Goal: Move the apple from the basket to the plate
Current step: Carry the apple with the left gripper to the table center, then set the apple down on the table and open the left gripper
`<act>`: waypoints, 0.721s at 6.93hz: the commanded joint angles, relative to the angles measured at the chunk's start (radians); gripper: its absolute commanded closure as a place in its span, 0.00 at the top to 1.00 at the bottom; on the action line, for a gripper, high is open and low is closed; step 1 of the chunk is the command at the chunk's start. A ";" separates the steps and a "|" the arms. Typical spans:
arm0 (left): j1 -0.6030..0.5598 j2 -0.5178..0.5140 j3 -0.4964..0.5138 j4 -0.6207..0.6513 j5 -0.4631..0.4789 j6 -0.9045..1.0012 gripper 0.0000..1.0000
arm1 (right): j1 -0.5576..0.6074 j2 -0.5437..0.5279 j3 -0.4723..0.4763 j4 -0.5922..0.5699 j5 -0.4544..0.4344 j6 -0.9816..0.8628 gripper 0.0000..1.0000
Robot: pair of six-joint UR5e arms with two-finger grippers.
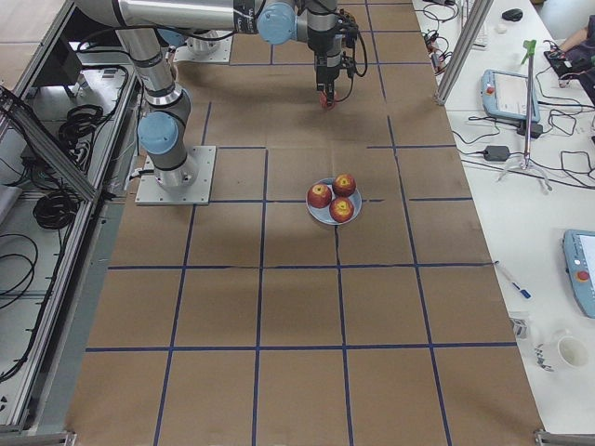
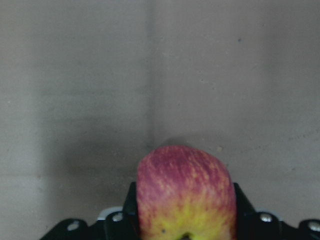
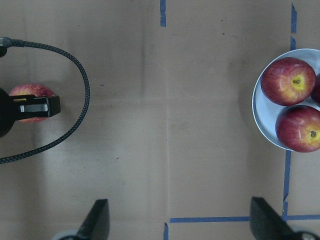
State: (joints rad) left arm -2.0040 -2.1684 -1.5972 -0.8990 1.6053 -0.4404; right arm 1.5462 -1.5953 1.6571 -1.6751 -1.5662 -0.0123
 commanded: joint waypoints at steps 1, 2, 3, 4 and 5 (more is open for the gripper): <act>0.013 0.024 0.006 -0.003 -0.004 0.021 0.99 | 0.000 0.000 0.001 0.000 0.000 0.000 1.00; 0.031 0.082 0.016 -0.035 0.001 0.084 0.99 | 0.000 0.000 0.001 0.000 0.000 0.000 1.00; 0.054 0.169 0.016 -0.148 0.004 0.116 0.99 | 0.000 0.002 0.000 0.000 0.000 0.000 1.00; 0.115 0.271 0.011 -0.285 0.004 0.211 0.99 | 0.000 0.002 0.000 -0.002 0.000 0.000 1.00; 0.179 0.370 -0.003 -0.379 0.002 0.323 0.99 | 0.002 0.002 0.000 -0.003 0.000 -0.002 1.00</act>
State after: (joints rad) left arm -1.8971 -1.9203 -1.5884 -1.1476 1.6084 -0.2405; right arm 1.5466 -1.5942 1.6568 -1.6766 -1.5662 -0.0126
